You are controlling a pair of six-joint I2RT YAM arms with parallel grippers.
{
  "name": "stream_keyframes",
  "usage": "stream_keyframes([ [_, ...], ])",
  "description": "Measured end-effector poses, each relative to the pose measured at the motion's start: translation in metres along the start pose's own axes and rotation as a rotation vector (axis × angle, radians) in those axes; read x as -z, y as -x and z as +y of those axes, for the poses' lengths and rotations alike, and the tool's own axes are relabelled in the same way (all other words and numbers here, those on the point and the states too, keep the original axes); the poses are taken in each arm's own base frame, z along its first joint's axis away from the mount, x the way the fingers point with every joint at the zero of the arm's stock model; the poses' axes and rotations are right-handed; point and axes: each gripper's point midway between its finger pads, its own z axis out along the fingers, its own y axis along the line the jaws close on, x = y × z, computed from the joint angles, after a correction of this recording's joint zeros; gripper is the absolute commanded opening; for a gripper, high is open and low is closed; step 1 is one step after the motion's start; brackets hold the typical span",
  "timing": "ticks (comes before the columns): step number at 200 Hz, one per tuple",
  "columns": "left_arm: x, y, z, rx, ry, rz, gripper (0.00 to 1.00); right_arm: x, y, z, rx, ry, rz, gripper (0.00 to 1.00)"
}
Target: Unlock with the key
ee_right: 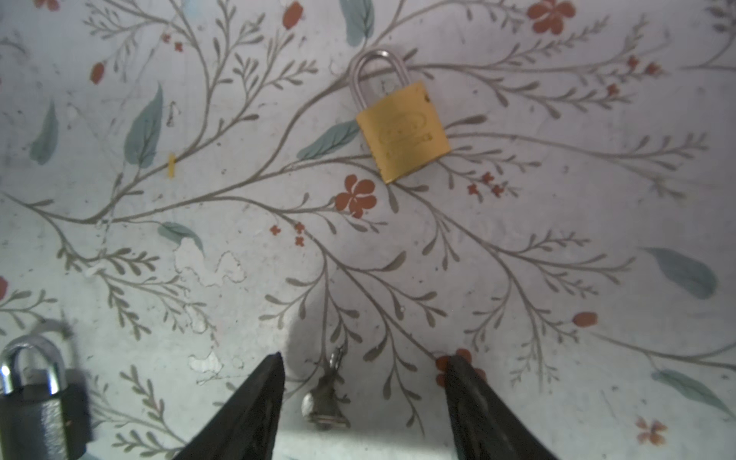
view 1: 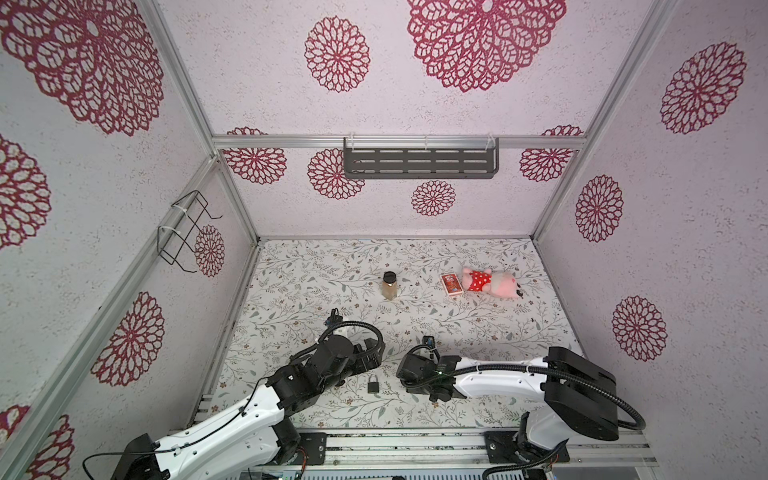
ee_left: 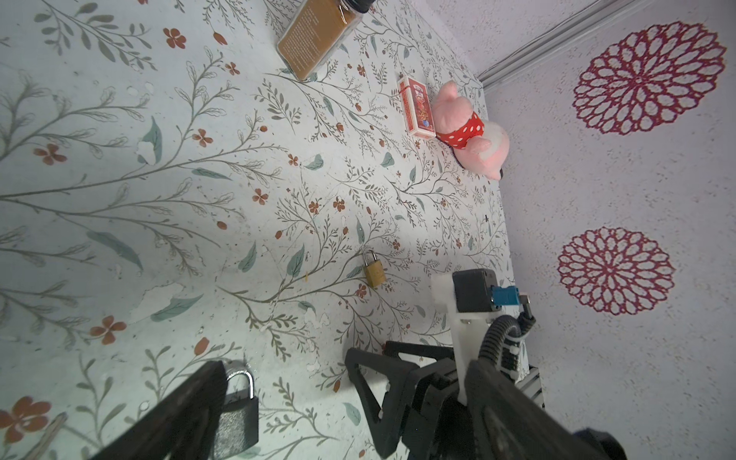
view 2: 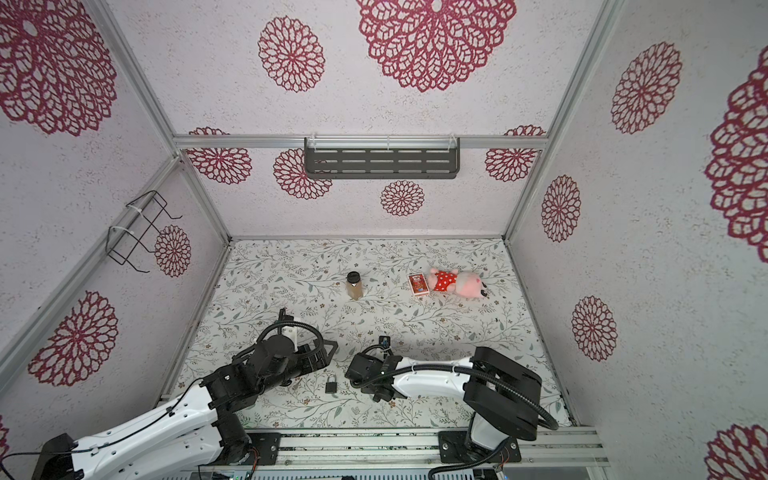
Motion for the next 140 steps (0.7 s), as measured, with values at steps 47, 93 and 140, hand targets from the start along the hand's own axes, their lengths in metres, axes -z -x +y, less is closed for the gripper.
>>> stream_keyframes([
  [47,-0.003,-0.004,0.005,0.024,0.007,0.003,0.97,0.001,-0.003,-0.003,0.017,-0.020,0.006,0.67],
  [93,-0.003,-0.003,0.000,0.043,-0.012,-0.002,0.97,0.001,-0.007,-0.016,0.036,-0.072,0.020,0.67],
  [140,-0.008,-0.005,-0.004,0.054,-0.026,0.007,0.97,0.012,-0.010,-0.037,0.047,-0.099,0.032,0.66],
])
